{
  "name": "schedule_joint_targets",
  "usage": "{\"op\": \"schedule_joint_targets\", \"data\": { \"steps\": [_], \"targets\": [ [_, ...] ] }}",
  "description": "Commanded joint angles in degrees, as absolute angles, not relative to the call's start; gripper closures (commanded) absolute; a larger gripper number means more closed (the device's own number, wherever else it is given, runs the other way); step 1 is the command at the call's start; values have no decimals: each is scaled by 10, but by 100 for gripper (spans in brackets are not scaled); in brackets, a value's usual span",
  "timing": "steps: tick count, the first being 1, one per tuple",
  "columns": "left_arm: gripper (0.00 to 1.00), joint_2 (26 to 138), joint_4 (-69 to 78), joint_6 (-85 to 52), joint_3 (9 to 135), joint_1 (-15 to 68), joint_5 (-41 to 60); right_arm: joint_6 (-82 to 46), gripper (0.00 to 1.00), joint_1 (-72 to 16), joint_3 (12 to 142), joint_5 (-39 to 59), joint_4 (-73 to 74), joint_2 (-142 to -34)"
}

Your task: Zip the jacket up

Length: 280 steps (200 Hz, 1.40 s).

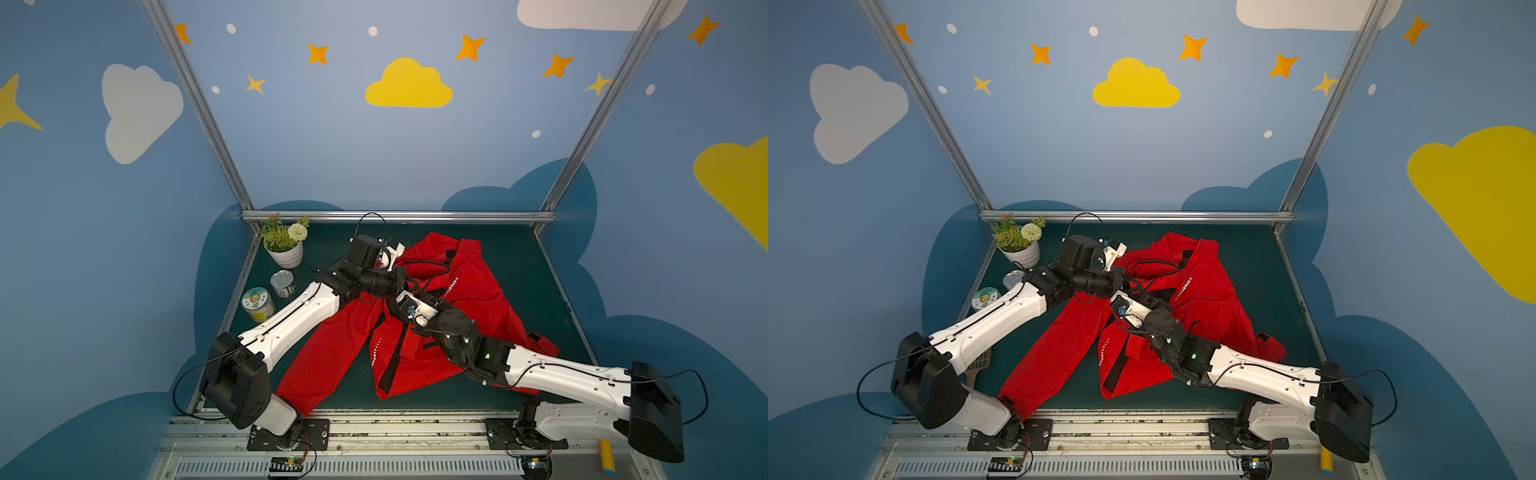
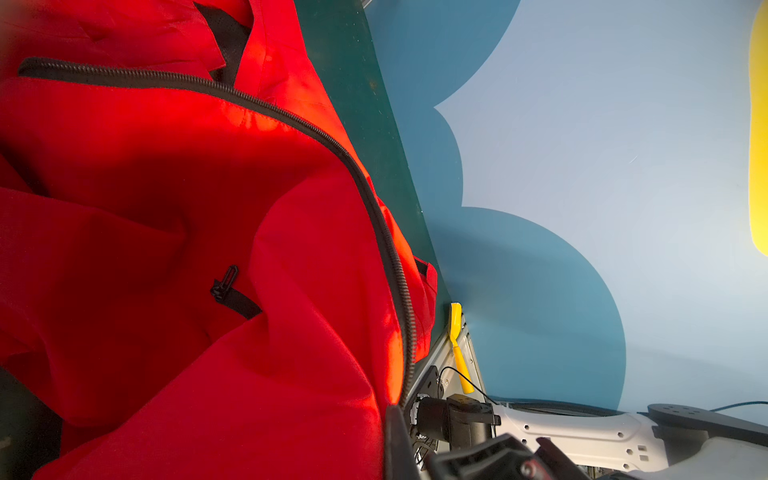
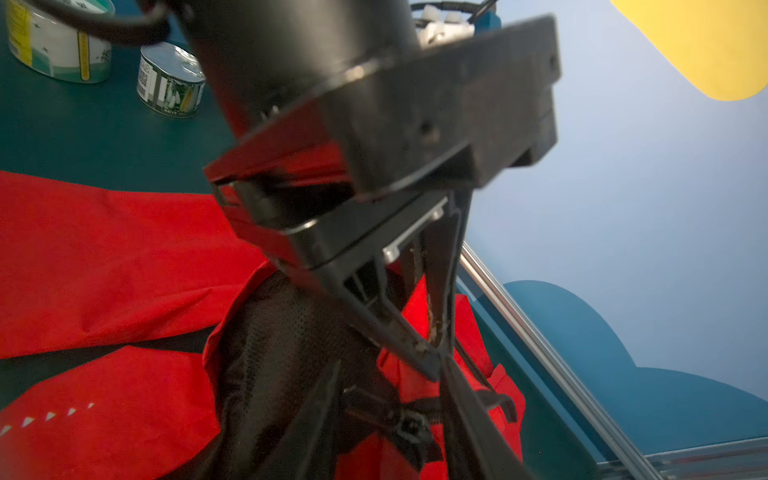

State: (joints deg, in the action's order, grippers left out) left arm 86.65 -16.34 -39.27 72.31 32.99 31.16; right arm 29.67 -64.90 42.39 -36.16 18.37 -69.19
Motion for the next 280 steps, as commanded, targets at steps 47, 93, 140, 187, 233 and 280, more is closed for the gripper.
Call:
{"op": "schedule_joint_targets", "data": {
  "steps": [47,93,140,187,233,280],
  "targets": [
    [97,848,-155,-393,717,327,302,276,95,-643,415,-368,171,-657],
    [97,845,-161,-389,717,326,294,249,100,-628,410,-346,153,-635],
    [97,838,-172,-386,711,323,292,155,100,-577,389,-279,129,-588],
    [97,827,-192,-374,703,322,294,100,100,-519,389,-198,117,-569],
    [97,809,-223,-357,698,320,294,79,100,-474,389,-114,117,-580],
    [97,791,-308,-291,720,295,309,68,100,-442,404,-135,127,-605]
  ]
}}
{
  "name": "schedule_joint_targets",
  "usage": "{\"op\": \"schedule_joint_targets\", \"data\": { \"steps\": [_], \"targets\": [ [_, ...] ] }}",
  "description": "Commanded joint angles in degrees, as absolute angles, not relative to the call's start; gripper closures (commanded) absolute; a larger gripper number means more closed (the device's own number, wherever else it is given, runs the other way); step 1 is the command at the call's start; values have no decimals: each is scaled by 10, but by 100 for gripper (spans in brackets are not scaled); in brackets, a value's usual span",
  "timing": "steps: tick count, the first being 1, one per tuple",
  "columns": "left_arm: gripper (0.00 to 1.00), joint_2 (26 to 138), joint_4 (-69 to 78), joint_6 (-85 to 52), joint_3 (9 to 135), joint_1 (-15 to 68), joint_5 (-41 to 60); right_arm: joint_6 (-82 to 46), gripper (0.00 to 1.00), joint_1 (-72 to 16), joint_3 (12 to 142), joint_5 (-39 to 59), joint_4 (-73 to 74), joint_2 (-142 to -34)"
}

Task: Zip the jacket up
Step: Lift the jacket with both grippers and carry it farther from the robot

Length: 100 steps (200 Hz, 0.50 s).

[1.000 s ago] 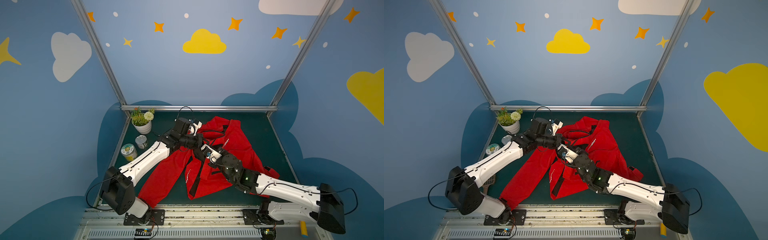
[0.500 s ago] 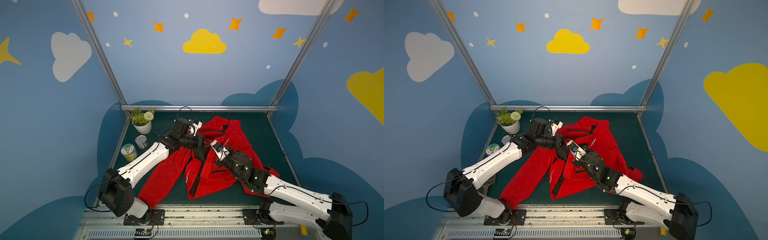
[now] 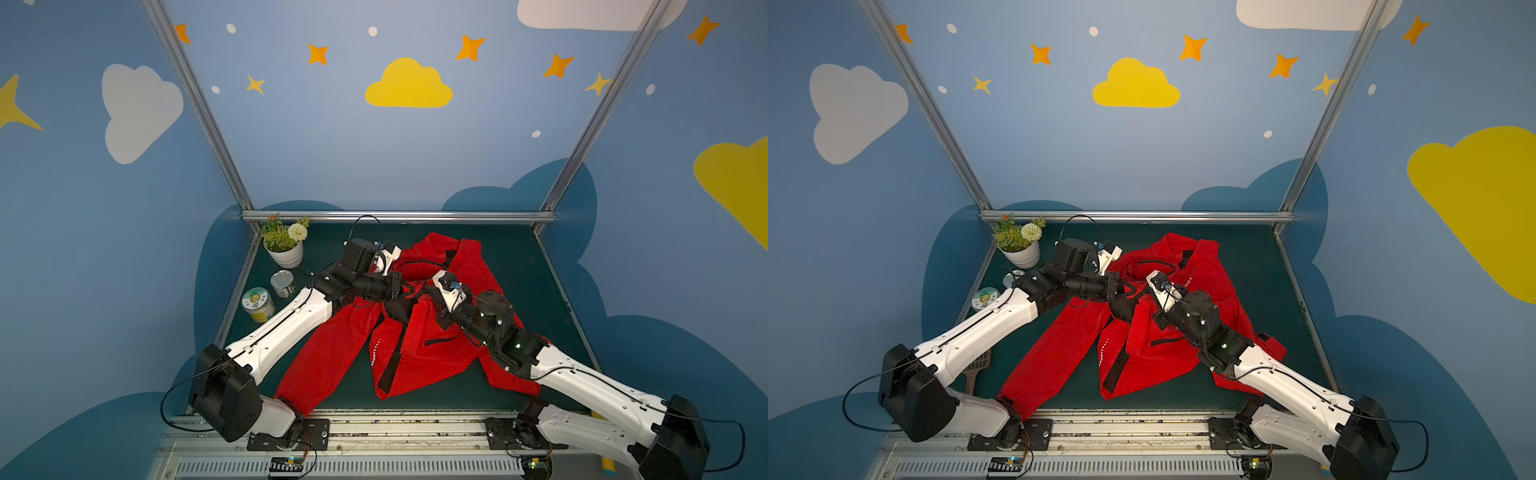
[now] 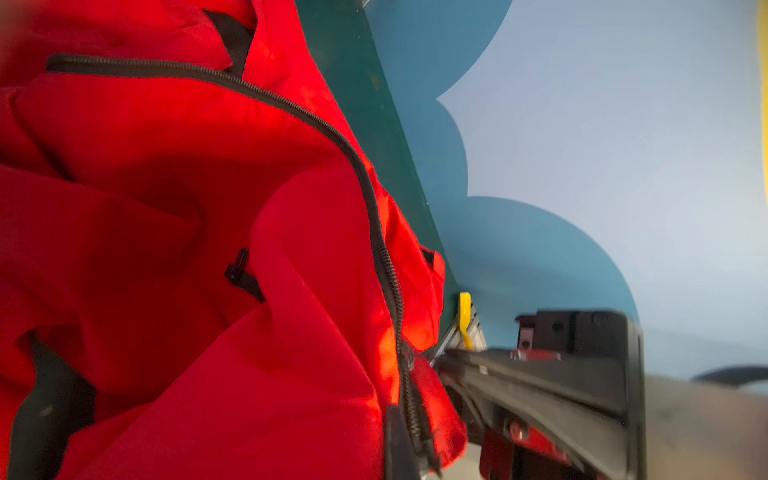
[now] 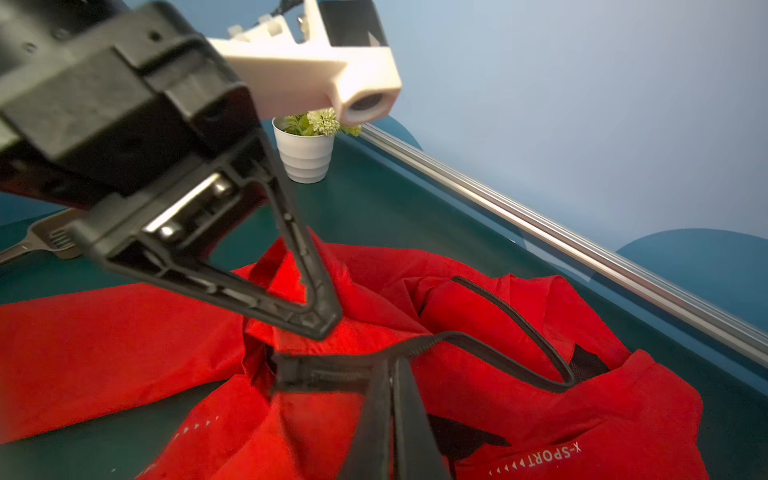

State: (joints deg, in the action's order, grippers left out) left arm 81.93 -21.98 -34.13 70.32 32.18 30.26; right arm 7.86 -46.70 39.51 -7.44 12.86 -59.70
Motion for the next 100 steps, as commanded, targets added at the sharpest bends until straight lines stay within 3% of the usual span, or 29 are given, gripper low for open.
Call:
{"op": "schedule_joint_targets", "data": {
  "steps": [1,46,100],
  "targets": [
    [97,789,-309,-290,720,294,309,68,100,-441,405,-136,127,-606],
    [97,746,-383,-229,739,253,297,38,100,-399,431,-165,144,-642],
    [97,772,-430,-116,835,150,250,-22,100,-229,533,-87,175,-751]
  ]
}}
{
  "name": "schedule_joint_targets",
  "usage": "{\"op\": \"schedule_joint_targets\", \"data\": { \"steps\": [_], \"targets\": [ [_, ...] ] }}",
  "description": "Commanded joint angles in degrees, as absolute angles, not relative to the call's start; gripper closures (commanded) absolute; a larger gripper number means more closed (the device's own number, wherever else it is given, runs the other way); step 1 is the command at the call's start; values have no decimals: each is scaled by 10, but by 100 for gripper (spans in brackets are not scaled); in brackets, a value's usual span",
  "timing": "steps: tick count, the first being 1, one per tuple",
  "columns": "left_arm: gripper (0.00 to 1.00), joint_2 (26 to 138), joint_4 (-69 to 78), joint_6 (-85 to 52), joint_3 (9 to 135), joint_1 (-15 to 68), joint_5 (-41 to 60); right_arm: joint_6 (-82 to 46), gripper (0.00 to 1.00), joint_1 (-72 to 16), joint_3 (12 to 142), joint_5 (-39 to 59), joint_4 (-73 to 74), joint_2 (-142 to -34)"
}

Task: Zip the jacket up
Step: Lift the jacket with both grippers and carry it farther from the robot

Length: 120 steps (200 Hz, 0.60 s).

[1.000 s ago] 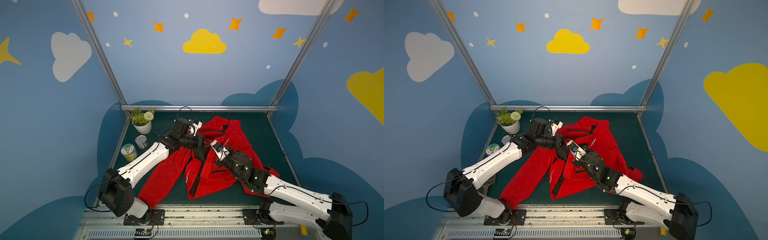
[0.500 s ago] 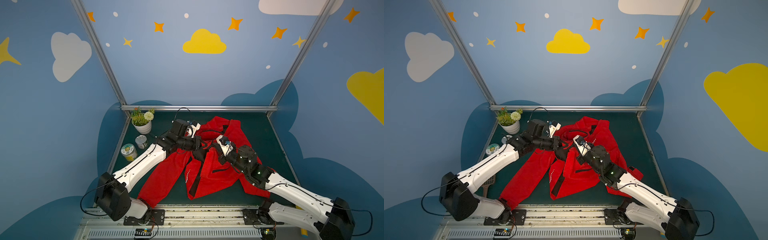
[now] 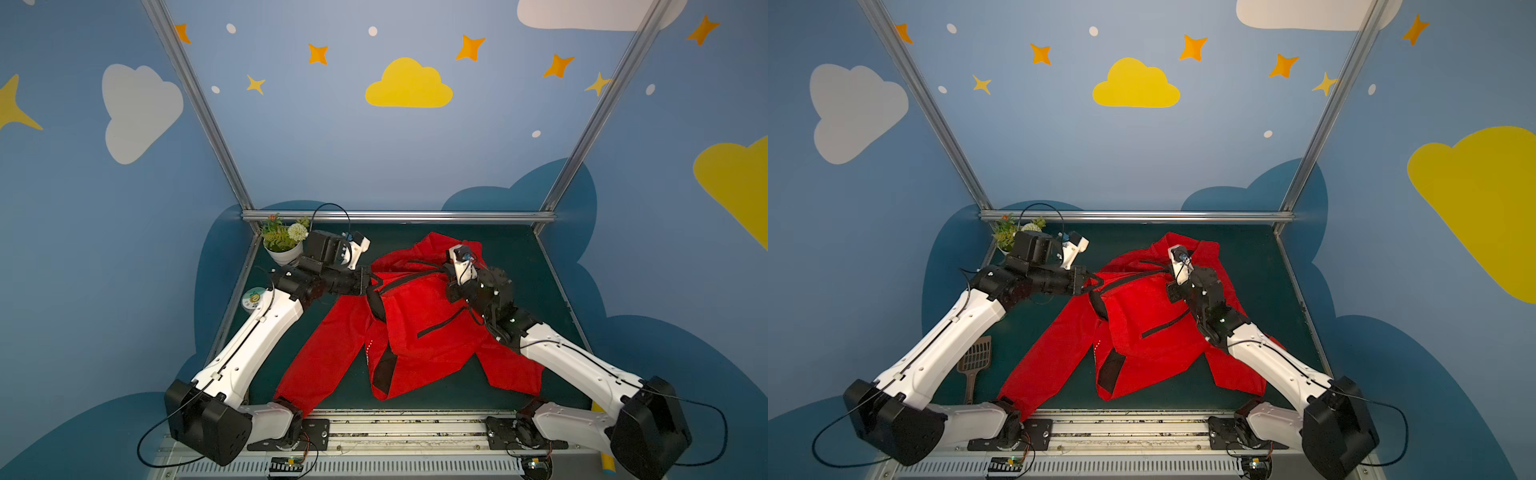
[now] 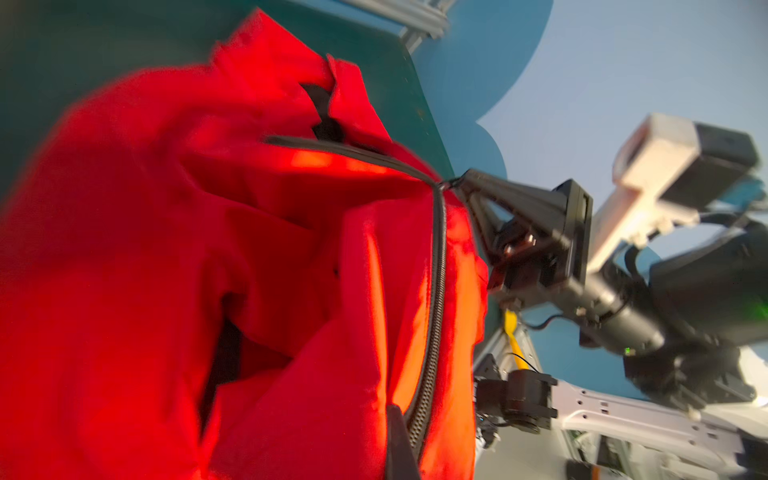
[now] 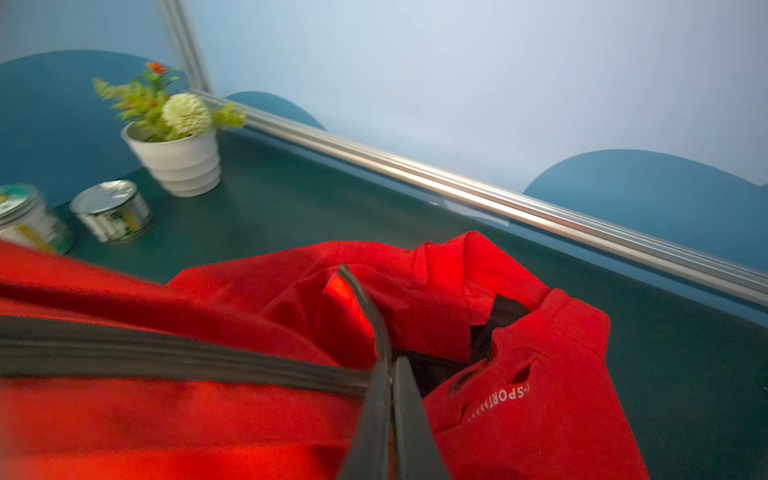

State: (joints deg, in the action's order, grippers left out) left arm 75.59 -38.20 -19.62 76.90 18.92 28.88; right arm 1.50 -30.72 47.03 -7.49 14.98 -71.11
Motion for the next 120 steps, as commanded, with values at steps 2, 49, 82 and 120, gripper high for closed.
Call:
{"op": "schedule_joint_targets", "data": {
  "steps": [2,49,82,120],
  "targets": [
    [97,779,-435,-110,843,148,248,-22,100,-224,541,-86,174,-756],
    [97,934,-460,-28,1081,100,218,-20,100,-138,727,-85,167,-875],
    [97,1096,-521,16,1401,72,165,9,100,-135,835,-129,193,-920],
    [97,1126,-492,11,1501,41,150,82,100,-181,793,-212,237,-863]
  ]
}}
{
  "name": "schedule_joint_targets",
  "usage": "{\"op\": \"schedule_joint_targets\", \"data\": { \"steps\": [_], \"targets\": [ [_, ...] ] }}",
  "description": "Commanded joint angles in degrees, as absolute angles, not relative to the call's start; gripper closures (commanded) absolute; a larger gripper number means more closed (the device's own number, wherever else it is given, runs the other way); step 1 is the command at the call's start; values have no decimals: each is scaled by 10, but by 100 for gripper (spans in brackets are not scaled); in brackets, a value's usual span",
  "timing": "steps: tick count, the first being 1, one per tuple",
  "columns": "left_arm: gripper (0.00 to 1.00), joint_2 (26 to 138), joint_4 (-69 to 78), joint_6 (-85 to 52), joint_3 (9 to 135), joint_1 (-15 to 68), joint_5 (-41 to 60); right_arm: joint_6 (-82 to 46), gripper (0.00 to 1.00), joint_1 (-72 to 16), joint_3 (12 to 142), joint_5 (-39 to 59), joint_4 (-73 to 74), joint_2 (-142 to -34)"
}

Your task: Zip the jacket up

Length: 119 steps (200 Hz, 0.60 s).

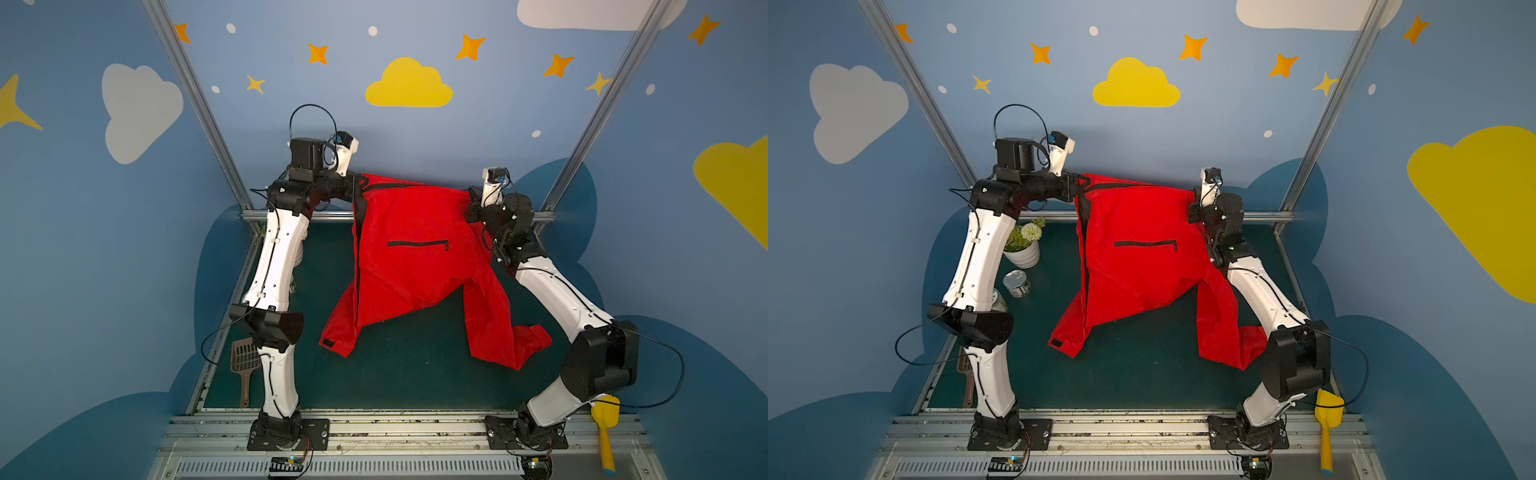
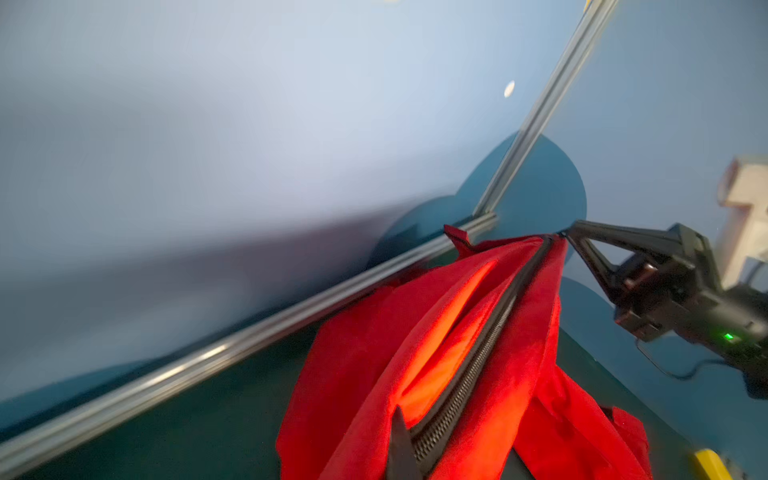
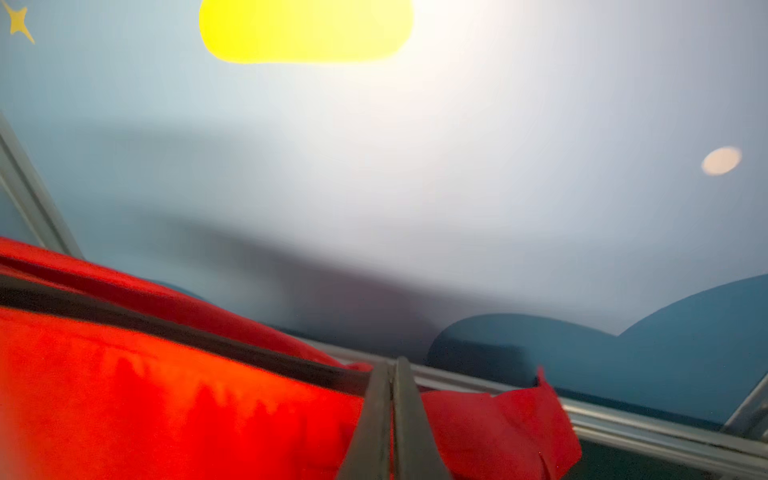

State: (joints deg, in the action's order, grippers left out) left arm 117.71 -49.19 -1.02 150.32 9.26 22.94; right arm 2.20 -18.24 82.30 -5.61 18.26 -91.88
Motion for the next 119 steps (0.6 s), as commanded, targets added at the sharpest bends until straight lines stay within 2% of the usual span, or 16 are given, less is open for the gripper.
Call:
{"op": "schedule_joint_targets", "data": {
  "steps": [1,24,65,88,119],
  "targets": [
    [97,1123,-492,13,1496,41,148,82,100,-182,789,-213,238,-860],
    [97,1040,-499,35,1321,40,138,50,100,-206,657,-216,217,-777],
    [97,813,-298,18,815,43,138,-49,100,-276,425,-286,141,-635],
    [97,736,-250,-15,662,40,116,-117,100,-283,321,-325,118,-580],
    [97,679,-238,-44,539,40,97,-187,100,-273,246,-354,98,-514]
  ]
}}
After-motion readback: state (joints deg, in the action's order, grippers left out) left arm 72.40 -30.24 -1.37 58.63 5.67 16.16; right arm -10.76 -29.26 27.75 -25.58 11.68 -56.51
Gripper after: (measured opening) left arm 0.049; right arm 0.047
